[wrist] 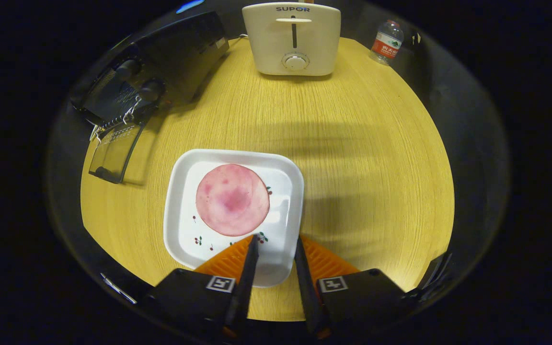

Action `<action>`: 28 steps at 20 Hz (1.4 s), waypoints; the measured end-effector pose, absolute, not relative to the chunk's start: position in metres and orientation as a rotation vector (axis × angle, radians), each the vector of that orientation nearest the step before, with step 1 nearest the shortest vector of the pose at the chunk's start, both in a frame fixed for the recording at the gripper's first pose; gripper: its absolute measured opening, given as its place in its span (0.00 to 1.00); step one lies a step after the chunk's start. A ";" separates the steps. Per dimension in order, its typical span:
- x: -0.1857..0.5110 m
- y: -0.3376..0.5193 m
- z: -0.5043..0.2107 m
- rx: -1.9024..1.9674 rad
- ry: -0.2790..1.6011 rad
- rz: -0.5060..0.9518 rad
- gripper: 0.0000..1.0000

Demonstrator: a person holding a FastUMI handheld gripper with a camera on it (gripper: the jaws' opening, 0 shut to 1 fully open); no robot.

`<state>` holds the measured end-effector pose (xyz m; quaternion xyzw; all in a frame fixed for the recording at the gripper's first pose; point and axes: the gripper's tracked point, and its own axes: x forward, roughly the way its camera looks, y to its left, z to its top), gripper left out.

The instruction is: Open the toaster oven, put the food inside, and close the toaster oven door.

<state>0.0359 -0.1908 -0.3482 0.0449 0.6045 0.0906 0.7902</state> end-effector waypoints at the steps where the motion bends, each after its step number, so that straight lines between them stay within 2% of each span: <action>1: 0.038 -0.192 -0.354 0.104 1.307 0.198 0.41; 4: 0.040 -0.198 -0.355 0.163 1.319 0.160 0.15; 6: 0.039 -0.196 -0.343 0.193 1.322 0.161 0.07; 9: 0.036 -0.196 -0.354 0.213 1.308 0.194 0.02; 16: 0.022 -0.181 -0.351 0.460 1.311 0.148 0.02; 28: -0.011 -0.150 -0.294 0.792 1.172 0.154 0.02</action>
